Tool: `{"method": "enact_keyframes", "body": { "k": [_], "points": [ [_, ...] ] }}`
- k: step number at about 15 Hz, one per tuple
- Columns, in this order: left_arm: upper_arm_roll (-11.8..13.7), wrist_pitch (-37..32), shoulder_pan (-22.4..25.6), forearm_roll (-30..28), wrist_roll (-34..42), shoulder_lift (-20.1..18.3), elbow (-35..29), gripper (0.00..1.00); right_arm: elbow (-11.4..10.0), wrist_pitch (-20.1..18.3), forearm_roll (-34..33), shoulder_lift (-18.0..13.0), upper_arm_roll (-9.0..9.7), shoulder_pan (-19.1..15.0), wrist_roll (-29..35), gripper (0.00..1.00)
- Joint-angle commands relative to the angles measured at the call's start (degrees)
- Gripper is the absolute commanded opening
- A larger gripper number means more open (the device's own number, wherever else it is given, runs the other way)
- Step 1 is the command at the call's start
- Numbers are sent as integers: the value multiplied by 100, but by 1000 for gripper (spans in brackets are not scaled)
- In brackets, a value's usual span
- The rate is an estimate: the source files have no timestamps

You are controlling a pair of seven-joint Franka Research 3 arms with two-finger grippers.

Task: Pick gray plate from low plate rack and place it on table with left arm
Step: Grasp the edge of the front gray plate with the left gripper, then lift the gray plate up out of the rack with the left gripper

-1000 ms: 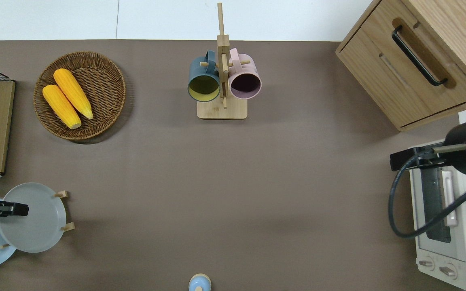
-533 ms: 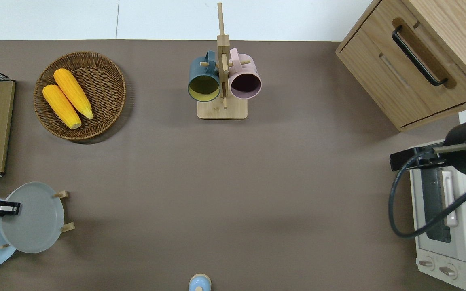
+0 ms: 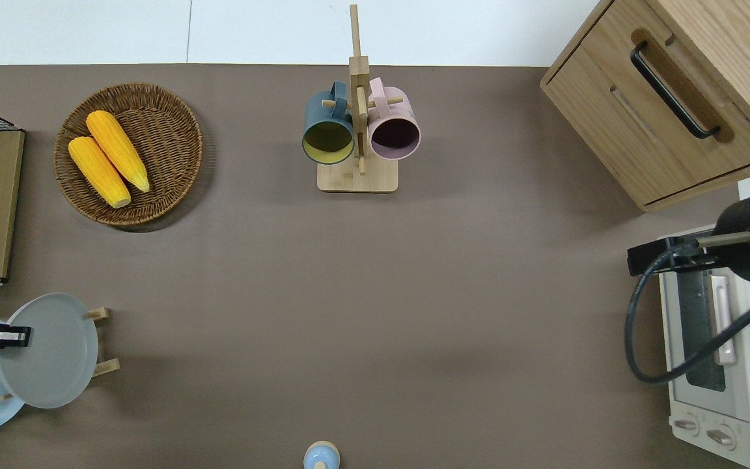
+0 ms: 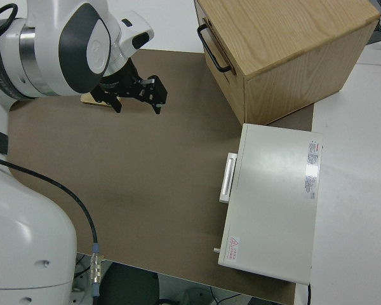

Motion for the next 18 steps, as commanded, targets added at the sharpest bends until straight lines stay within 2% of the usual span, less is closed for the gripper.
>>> {"method": "enact_keyframes", "body": {
  "k": [1,9,13,18],
  "points": [
    [-16,-261,5,92,48,-233,134,0,35,-83,43,-14,38,-41,1,990],
    [-51,-1096,-39,92,-136,-233,925,0,35,-83,43,-14,38,-41,1,990],
    [-288,-1623,-39,83,-391,-224,1399,0,35,-83,43,-14,29,-41,1,987],
    [-429,-2239,-48,-22,-787,-224,1857,0,35,-83,43,-14,29,-41,1,990]
  ]
}}
